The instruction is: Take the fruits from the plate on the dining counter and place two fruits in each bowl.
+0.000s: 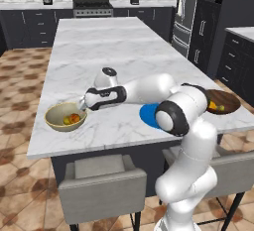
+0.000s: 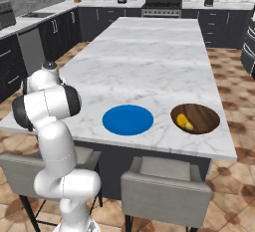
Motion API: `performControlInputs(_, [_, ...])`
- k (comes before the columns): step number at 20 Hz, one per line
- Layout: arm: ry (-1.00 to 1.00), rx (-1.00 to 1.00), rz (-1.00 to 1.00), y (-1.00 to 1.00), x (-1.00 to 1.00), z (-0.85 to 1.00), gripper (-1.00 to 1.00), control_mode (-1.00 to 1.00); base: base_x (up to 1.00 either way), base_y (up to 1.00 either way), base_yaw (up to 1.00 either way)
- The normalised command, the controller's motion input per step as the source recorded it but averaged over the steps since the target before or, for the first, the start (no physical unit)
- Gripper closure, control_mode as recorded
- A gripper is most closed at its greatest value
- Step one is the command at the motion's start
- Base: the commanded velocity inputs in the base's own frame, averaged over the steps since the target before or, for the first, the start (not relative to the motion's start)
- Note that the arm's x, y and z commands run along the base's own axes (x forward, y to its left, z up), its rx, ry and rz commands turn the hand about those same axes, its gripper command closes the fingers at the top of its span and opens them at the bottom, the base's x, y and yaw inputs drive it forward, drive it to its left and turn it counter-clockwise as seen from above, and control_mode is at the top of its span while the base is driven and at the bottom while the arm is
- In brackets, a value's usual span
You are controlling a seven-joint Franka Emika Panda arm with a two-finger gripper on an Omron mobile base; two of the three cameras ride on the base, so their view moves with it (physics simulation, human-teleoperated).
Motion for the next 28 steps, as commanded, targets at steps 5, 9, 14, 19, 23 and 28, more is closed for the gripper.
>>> performControlInputs(5, [0.0,0.0,-0.2,-0.72,-0.06,0.34,-1.0,-1.0,0.0,0.0,0.0])
performControlInputs(9, [0.0,0.0,-0.22,-0.63,-0.15,0.34,-1.0,-1.0,0.0,0.0,0.0])
performControlInputs(14, [-0.01,-0.01,-0.23,-0.62,-0.45,0.39,-1.0,-1.0,0.0,0.0,0.0])
performControlInputs(19, [0.0,0.0,-0.22,-0.73,-0.67,0.46,-1.0,-1.0,0.0,0.0,0.0])
performControlInputs(23, [0.01,0.0,-0.2,-0.94,-0.54,0.34,-1.0,-1.0,0.0,0.0,0.0])
performControlInputs(28, [0.01,0.0,-0.21,-0.93,-0.43,0.29,-1.0,-1.0,0.0,0.0,0.0])
